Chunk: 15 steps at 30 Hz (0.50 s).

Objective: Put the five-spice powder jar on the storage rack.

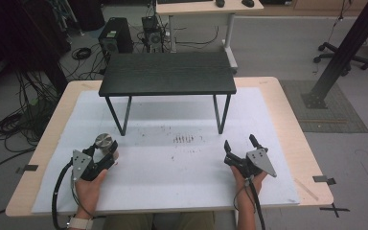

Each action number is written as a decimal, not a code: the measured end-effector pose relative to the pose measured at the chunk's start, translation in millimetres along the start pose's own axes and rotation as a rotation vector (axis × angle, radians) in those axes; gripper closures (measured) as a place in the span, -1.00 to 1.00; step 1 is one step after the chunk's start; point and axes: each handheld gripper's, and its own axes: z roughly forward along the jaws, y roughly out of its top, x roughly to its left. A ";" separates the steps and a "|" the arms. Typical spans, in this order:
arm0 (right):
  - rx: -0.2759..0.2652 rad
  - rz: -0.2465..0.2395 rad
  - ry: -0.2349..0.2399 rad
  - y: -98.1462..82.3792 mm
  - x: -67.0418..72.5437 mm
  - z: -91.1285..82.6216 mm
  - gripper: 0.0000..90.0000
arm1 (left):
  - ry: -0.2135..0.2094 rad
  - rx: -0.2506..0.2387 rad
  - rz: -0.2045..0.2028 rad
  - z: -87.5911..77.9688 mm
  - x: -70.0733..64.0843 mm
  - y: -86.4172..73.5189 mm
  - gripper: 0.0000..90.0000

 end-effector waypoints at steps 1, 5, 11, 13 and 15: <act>0.000 0.000 0.000 0.0 0.0 0.0 -0.82 | 0.000 -0.001 -0.001 0.1 -0.1 0.0 -0.05; 0.000 -0.001 0.000 0.0 0.0 0.1 -0.82 | -0.002 0.000 -0.005 0.0 0.3 0.0 -0.05; 0.000 0.000 0.000 0.0 0.0 0.1 -0.82 | -0.004 0.000 -0.008 0.0 0.6 0.1 -0.05; 0.001 0.000 0.000 0.0 0.0 0.1 -0.82 | -0.004 0.000 -0.011 -0.1 1.0 0.1 -0.05; 0.001 0.000 0.000 0.1 0.0 0.1 -0.82 | -0.007 -0.001 -0.015 -0.1 1.4 0.1 -0.05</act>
